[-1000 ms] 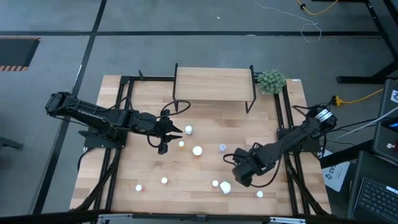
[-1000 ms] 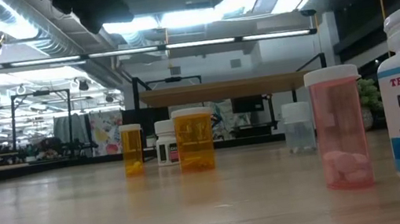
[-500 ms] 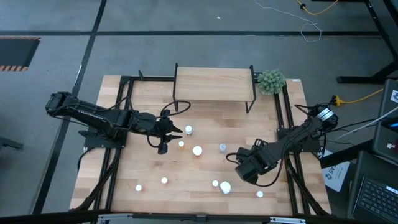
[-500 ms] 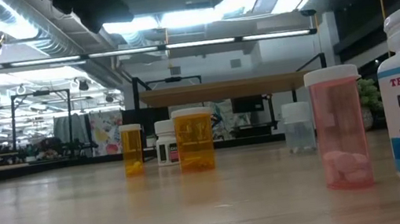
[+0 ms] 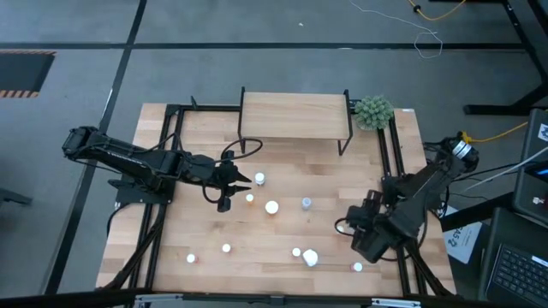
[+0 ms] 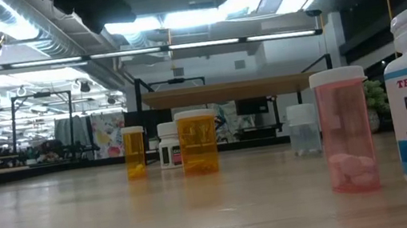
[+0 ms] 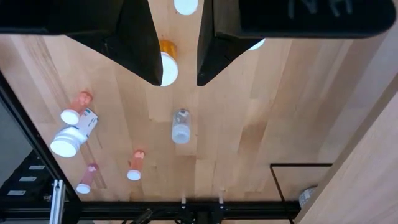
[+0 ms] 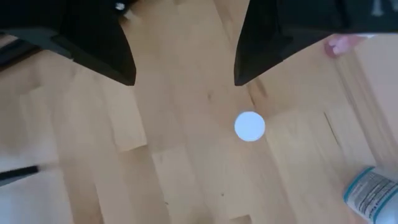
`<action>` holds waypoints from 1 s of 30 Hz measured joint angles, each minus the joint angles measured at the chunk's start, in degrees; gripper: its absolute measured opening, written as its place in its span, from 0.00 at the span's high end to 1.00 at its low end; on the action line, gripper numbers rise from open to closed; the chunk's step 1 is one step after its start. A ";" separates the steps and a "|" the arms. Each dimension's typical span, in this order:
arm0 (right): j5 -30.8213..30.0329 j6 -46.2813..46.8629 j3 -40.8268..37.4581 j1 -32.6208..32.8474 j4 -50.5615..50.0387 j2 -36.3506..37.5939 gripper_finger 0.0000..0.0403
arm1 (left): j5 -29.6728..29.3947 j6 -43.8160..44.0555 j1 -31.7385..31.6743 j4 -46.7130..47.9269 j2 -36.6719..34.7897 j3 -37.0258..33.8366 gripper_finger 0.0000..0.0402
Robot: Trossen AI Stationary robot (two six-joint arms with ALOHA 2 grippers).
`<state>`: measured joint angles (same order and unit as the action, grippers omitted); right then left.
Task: Pick and place medicine bottles onto shelf by color
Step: Put the top right pink pill bottle on the shelf
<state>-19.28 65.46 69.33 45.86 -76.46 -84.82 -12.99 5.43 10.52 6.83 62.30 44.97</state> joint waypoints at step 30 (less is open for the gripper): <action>14.51 1.52 -11.36 -8.49 30.88 -0.43 0.32 | 0.00 0.00 0.01 0.00 -0.02 0.00 0.76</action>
<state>-4.76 66.98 57.98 37.37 -45.58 -85.25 -12.99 5.43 10.54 6.83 62.28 44.97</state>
